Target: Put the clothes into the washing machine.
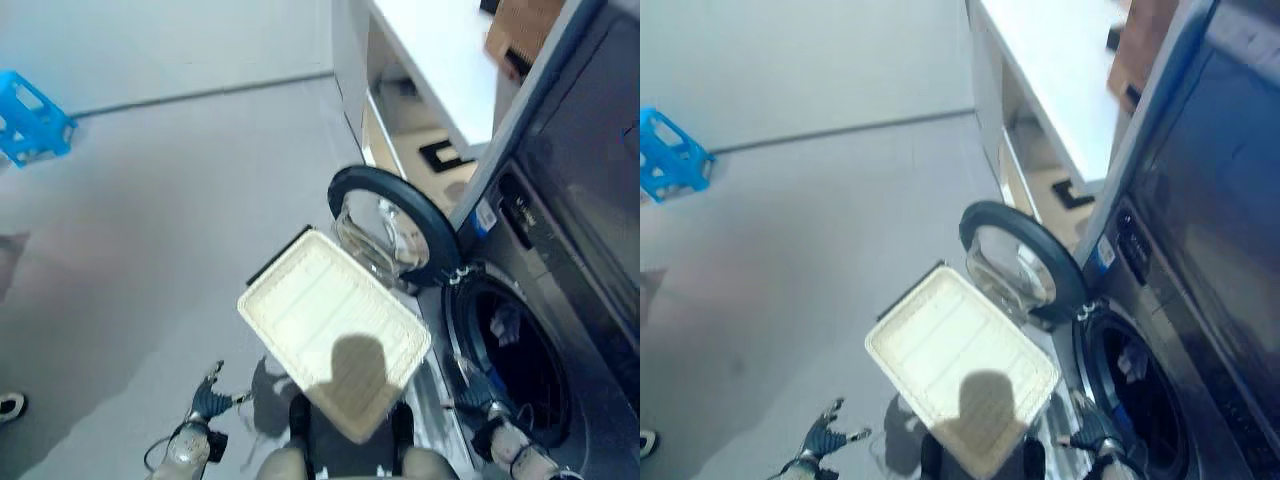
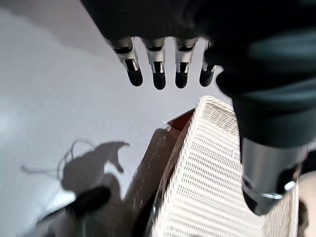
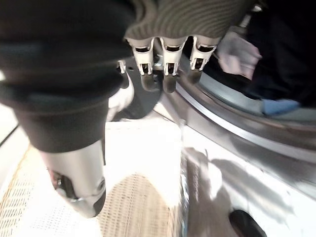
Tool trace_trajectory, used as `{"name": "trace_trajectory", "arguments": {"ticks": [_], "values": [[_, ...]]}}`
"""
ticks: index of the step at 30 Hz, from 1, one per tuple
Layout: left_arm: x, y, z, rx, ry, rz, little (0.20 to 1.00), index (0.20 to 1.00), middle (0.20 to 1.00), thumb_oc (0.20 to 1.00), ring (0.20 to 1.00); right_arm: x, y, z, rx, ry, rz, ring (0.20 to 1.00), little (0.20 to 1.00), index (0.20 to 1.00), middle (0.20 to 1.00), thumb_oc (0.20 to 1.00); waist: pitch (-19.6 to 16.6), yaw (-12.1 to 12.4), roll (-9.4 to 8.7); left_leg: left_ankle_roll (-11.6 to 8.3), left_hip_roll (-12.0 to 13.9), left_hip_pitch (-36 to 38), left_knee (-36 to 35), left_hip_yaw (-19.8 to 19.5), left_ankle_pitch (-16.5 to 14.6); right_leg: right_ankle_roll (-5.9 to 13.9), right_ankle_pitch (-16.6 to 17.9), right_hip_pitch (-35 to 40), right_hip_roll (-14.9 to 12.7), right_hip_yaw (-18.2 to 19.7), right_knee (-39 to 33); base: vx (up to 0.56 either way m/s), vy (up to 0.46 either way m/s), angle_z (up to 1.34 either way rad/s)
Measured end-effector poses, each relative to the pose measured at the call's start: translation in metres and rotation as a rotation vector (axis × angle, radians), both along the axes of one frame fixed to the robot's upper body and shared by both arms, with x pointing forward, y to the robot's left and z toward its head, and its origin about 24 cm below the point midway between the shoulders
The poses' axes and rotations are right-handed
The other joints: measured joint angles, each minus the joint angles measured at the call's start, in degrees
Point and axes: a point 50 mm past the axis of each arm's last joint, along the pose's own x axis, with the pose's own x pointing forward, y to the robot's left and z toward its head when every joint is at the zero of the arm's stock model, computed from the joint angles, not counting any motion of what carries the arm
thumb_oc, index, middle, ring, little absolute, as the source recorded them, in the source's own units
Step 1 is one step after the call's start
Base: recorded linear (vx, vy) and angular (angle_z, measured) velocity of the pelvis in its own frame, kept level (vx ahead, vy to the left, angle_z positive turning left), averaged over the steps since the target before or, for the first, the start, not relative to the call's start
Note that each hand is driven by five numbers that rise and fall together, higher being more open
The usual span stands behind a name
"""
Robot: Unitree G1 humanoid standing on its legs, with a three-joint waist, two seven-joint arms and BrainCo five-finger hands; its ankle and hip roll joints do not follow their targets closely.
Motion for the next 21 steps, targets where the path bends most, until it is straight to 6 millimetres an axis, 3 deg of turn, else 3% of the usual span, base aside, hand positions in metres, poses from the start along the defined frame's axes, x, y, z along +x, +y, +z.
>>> {"name": "trace_trajectory", "arguments": {"ticks": [5, 8, 14, 21], "values": [[-0.051, -0.014, -0.025, -0.157, 0.22, 0.049, 1.0, 1.0, 1.0, 1.0, 1.0, -0.059, -0.006, -0.029, 0.101, 0.321, -0.176, 1.0, 1.0, 1.0, 1.0, 1.0, -6.41, 1.39, -0.46, -0.16, 0.53, 2.33, -0.07, 0.02, -1.52, -0.53, -1.52, 2.74, 0.62, -0.5, -0.16, 0.12, 0.013, 0.03], [-0.068, -0.019, -0.032, -0.212, 0.308, 0.043, 1.0, 1.0, 1.0, 1.0, 1.0, -0.078, -0.008, -0.034, 0.156, 0.436, -0.273, 1.0, 1.0, 1.0, 1.0, 1.0, -7.3, 1.74, -0.53, 0.06, 0.43, 4.3, 0.13, 0.02, -1.63, -0.47, -1.83, 4.68, 0.72, -0.55, 0.07, 0.1, 0.017, 0.02], [-0.073, -0.02, -0.034, -0.236, 0.357, 0.04, 1.0, 1.0, 1.0, 1.0, 1.0, -0.102, -0.012, -0.039, 0.196, 0.568, -0.394, 1.0, 1.0, 1.0, 1.0, 1.0, -10.0, 2.67, -0.8, 0.15, 0.3, 5.18, -0.12, 0.12, -2.11, -0.7, -2.42, 6.03, 0.6, -0.57, 0.1, 0.07, 0.008, 0.03], [-0.079, -0.02, -0.036, -0.243, 0.407, 0.051, 1.0, 1.0, 1.0, 1.0, 1.0, -0.105, -0.012, -0.039, 0.215, 0.589, -0.41, 1.0, 1.0, 1.0, 1.0, 1.0, -10.92, 2.55, -0.7, 0.24, 0.33, 6.22, -0.13, 0.07, -2.22, -0.66, -2.57, 7.11, 0.67, -0.49, 0.08, 0.03, 0.0, 0.0]]}}
